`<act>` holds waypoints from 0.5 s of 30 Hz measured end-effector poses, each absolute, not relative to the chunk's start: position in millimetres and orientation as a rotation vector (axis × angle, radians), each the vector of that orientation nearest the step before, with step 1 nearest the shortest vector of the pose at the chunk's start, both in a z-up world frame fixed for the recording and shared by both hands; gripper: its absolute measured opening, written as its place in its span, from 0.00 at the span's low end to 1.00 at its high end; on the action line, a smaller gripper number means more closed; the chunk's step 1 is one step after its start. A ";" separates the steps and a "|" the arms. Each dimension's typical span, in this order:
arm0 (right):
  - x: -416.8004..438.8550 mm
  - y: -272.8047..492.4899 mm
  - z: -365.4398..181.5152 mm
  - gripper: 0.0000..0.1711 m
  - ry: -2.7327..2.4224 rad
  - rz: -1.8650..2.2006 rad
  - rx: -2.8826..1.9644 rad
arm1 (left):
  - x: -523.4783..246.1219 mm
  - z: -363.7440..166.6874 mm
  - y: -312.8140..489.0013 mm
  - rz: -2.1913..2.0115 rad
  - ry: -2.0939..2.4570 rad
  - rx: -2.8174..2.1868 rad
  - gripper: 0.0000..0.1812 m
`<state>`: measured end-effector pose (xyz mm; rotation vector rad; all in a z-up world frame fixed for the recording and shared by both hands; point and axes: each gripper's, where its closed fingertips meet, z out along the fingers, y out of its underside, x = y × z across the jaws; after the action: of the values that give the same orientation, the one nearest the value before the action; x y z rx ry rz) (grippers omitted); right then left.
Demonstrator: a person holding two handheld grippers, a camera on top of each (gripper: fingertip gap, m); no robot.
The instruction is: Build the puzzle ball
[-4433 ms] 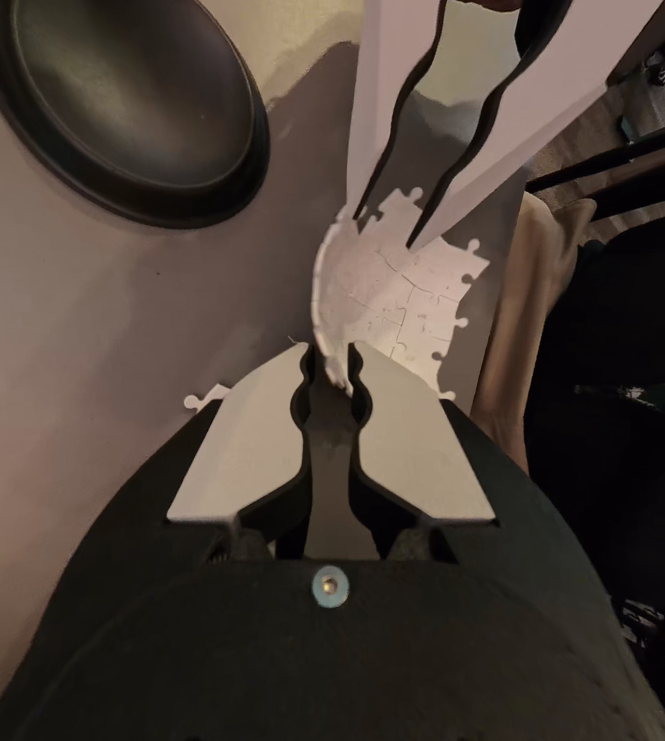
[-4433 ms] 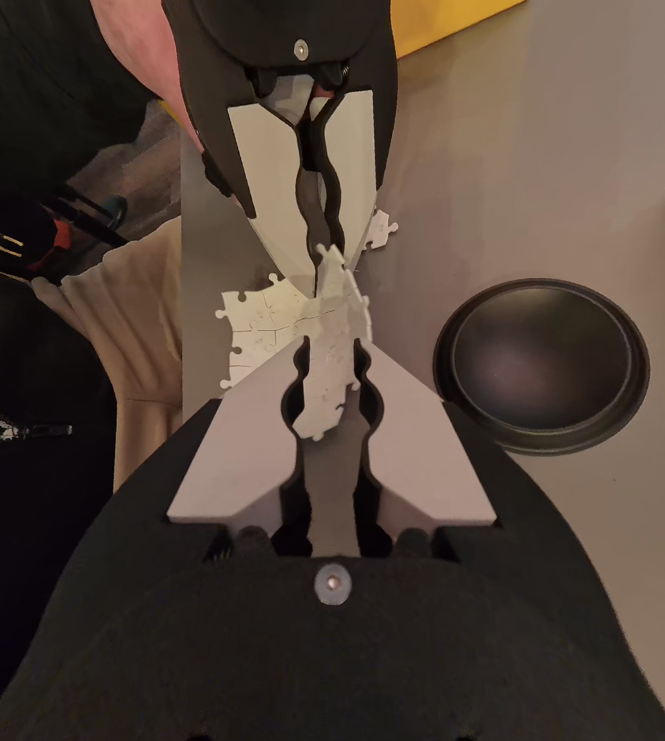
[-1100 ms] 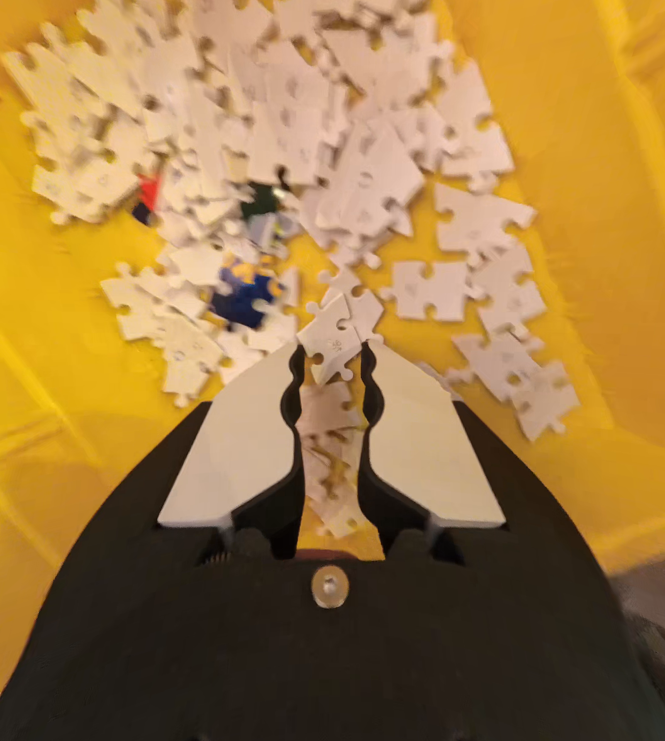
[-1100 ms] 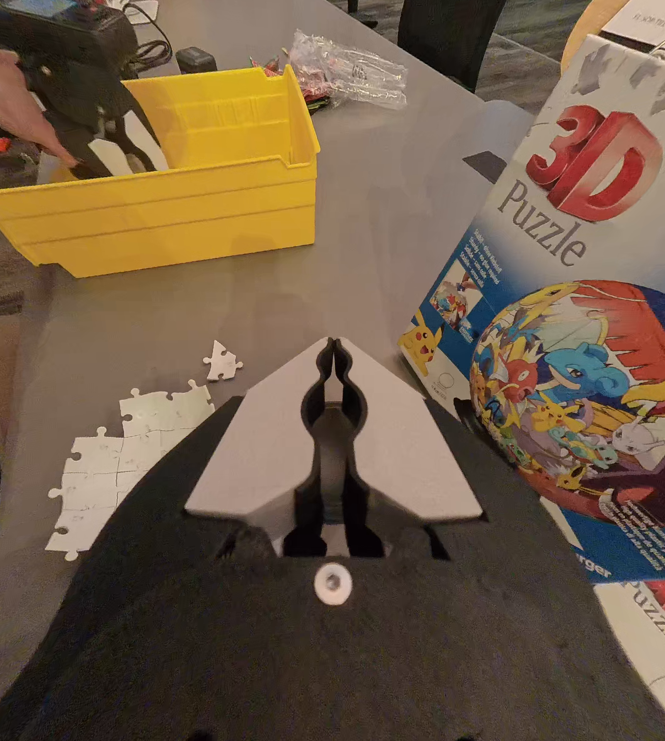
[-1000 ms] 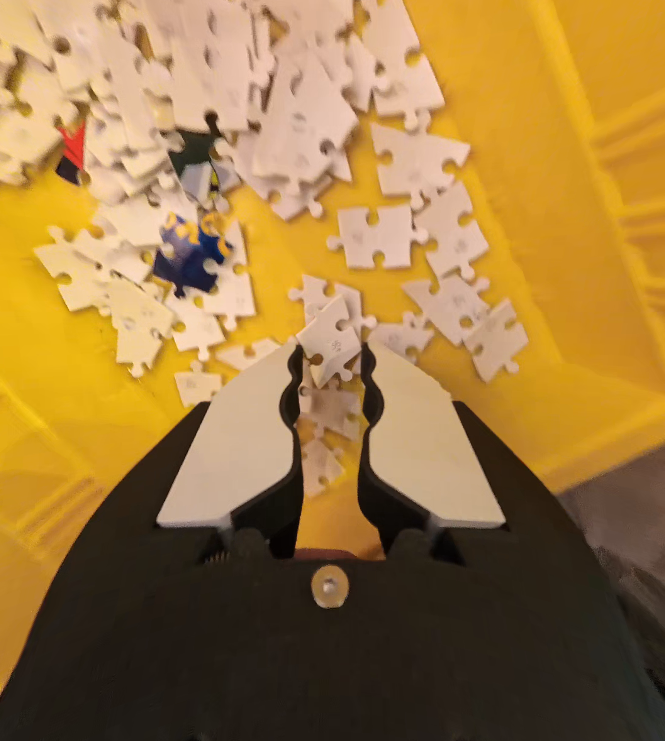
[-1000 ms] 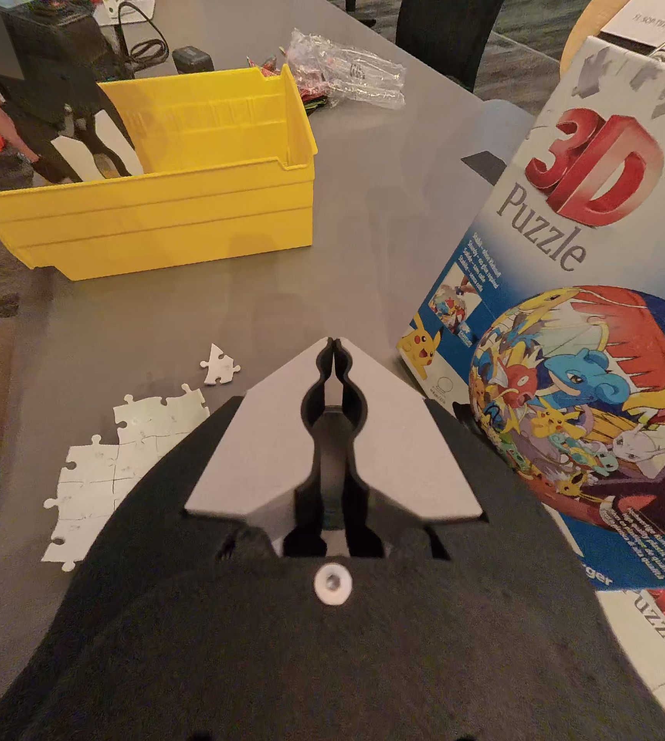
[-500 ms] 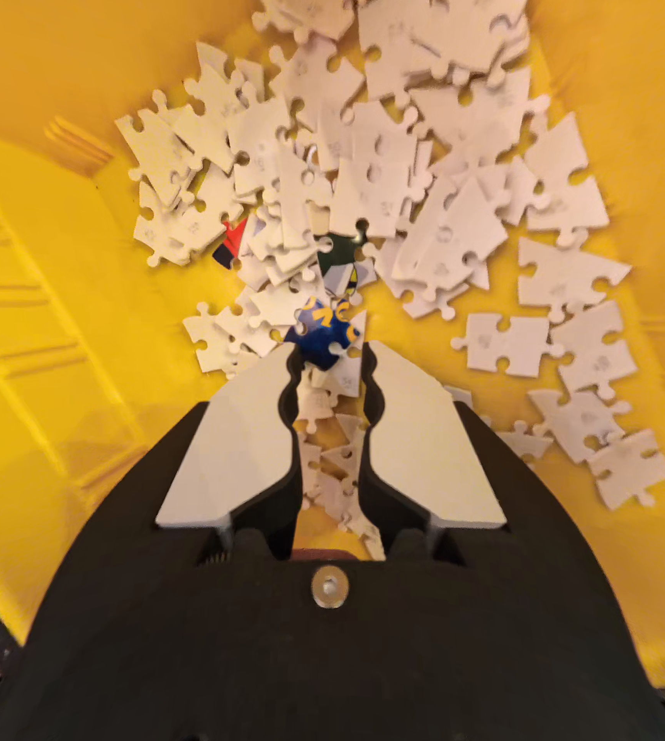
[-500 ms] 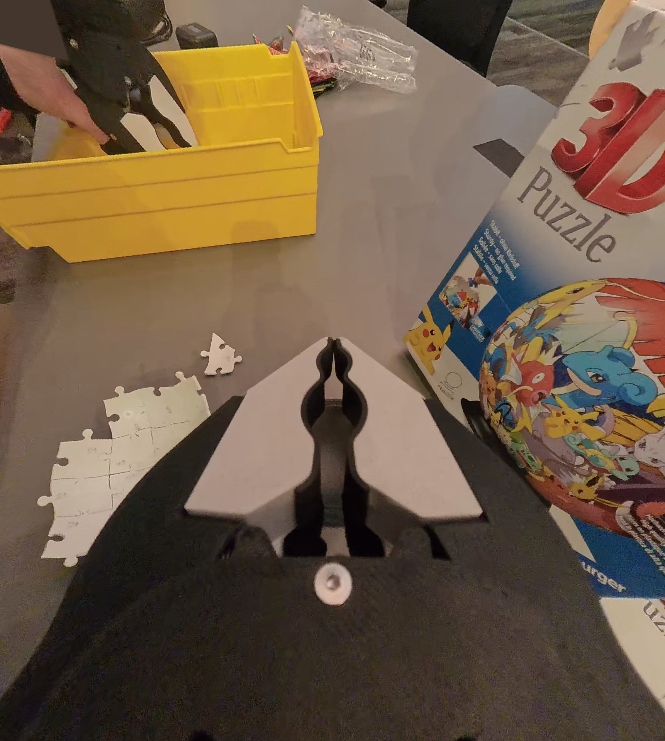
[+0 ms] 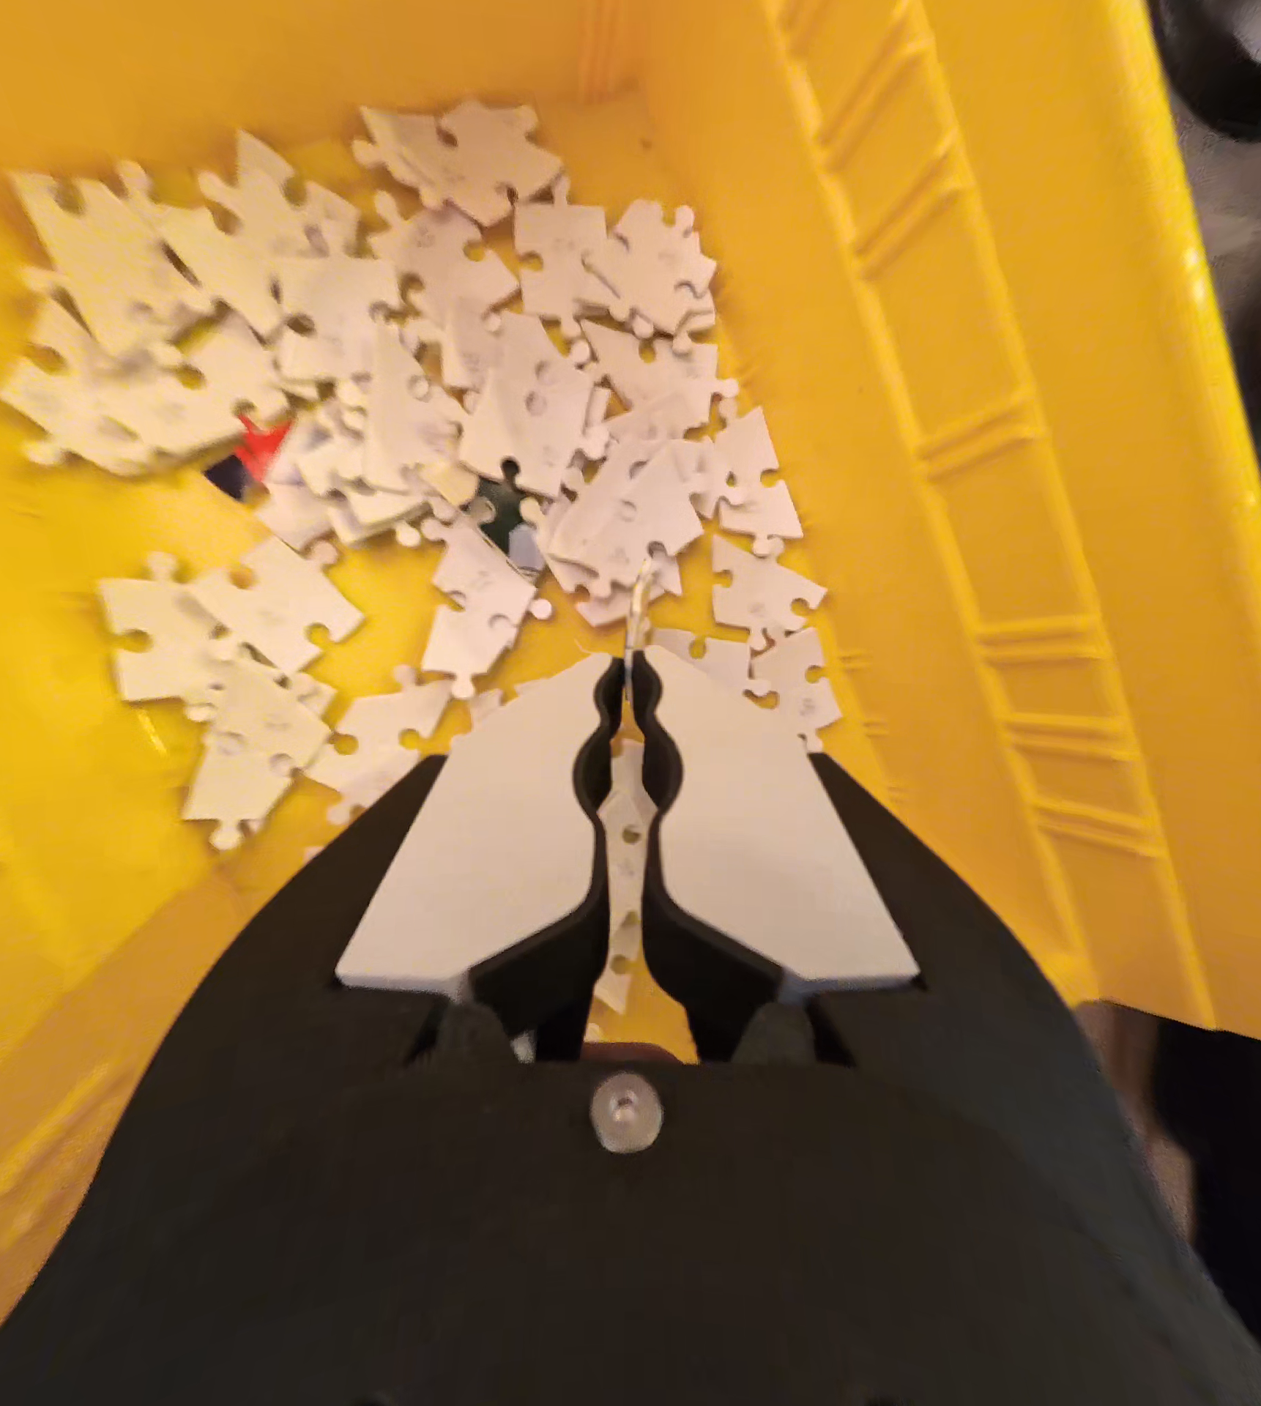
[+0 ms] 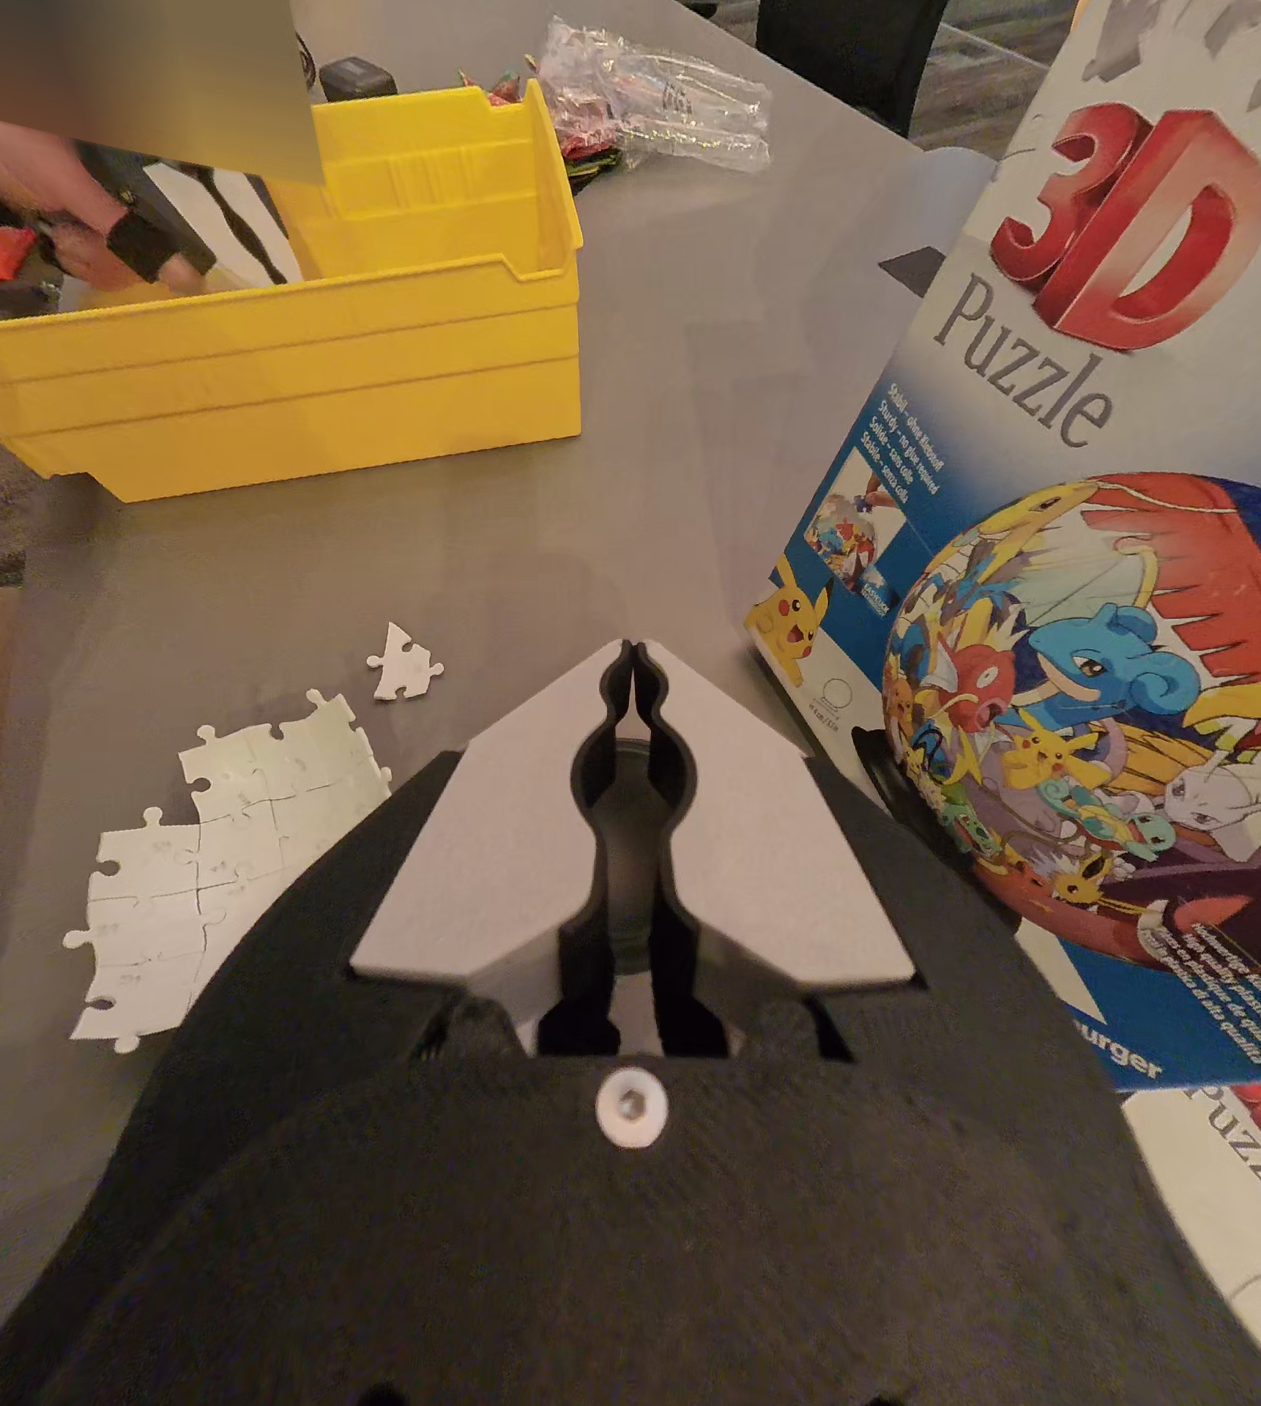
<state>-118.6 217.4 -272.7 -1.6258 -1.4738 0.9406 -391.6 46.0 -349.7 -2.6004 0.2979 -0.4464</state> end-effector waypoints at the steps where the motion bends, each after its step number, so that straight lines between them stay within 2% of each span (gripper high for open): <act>1: -118.9 217.0 -273.5 0.00 -1.476 0.943 -1.627 | -395.8 -353.7 45.7 -0.441 0.249 -2.622 0.08; 3: -119.4 216.3 -275.2 0.00 -1.482 0.943 -1.629 | -414.8 -364.6 45.3 -0.314 0.157 -2.685 0.11; 4: -119.6 215.9 -275.4 0.00 -1.484 0.944 -1.629 | -417.9 -368.0 43.1 -0.289 0.143 -2.715 0.21; 5: -119.7 215.6 -275.3 0.00 -1.485 0.944 -1.628 | -421.3 -369.1 42.9 -0.245 0.141 -2.727 0.26; 9: -118.0 218.1 -275.7 0.00 -1.480 0.936 -1.630 | -427.3 -357.9 45.5 -0.131 0.180 -2.674 0.23; 15: -116.9 219.9 -281.1 0.00 -1.480 0.944 -1.645 | -394.4 -354.2 56.6 -0.045 0.616 -2.564 0.20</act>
<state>-116.9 219.9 -281.1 -1.6450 -1.4805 0.9436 -394.4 56.6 -354.2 -2.5641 0.6156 -0.0453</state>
